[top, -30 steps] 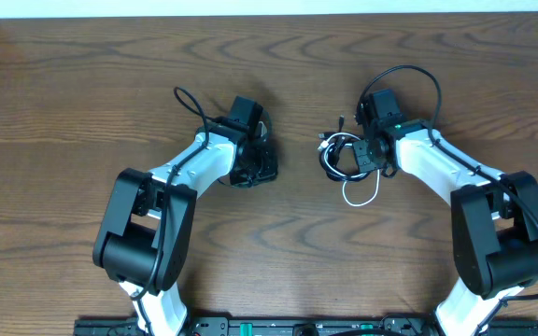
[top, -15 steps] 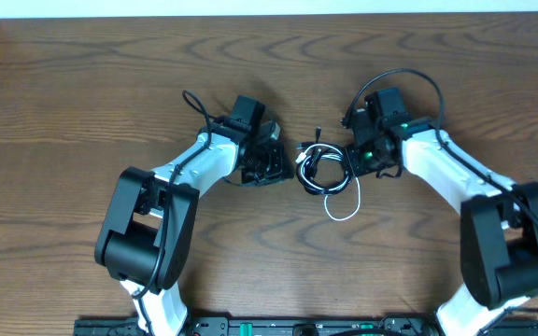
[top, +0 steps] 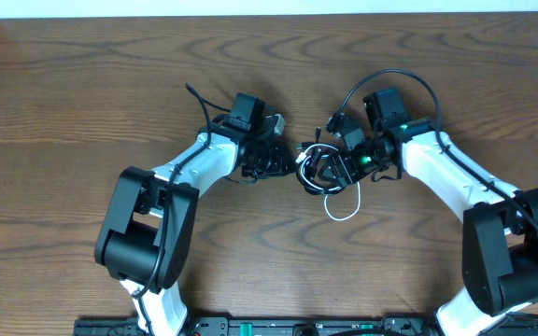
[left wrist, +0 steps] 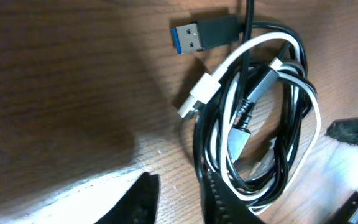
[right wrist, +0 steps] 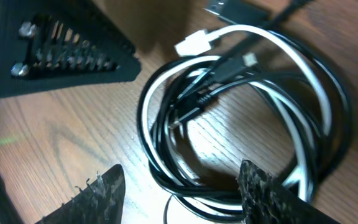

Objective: Untangle cables

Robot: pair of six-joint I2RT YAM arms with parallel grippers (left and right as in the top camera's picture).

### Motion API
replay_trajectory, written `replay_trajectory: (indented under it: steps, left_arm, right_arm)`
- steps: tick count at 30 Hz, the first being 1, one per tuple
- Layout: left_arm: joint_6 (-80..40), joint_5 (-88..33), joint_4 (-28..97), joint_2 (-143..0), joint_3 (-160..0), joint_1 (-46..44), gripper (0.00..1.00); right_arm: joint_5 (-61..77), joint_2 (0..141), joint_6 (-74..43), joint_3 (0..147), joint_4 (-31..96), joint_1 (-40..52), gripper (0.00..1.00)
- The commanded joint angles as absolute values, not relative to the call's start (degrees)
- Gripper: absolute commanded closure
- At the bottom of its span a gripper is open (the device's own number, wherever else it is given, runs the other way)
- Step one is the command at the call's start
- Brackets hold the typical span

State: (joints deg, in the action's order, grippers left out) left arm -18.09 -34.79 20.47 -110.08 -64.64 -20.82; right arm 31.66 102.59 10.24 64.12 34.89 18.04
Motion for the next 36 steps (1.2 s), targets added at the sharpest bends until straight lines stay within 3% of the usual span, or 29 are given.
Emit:
replay_trajectory:
  steps: [1, 6, 8, 11, 15, 24, 36]
  left_arm:
    - [-18.7, -33.5, 20.5, -110.9, -65.4, -19.3, 0.67]
    - [-19.3, -29.0, 22.2, -110.9, -65.4, -16.1, 0.66]
    - [-20.4, -28.9, 23.1, -110.9, -65.4, -14.4, 0.65]
    - [-21.1, -28.9, 24.9, -110.9, -65.4, -12.0, 0.65]
    - [-21.1, -28.9, 27.3, -110.9, -65.1, -9.5, 0.65]
    - [-21.1, -28.9, 27.4, -110.9, -64.6, -8.2, 0.61]
    - [-21.1, -28.9, 28.0, -110.9, -64.6, -8.2, 0.61]
  right_arm:
    - [31.9, 101.9, 14.4, 64.8, 34.9, 20.4, 0.45]
    - [28.1, 102.3, 15.0, 64.8, 32.4, 24.5, 0.48]
    - [24.4, 102.7, 13.3, 64.7, 30.3, 26.3, 0.62]
    - [17.9, 103.8, 6.5, 64.7, 26.7, 29.1, 0.67]
    - [10.7, 104.9, 1.2, 64.7, 25.3, 31.6, 0.67]
    - [9.8, 104.9, 1.1, 64.8, 26.4, 32.2, 0.66]
    - [10.0, 105.0, 7.0, 64.8, 30.1, 34.9, 0.64]
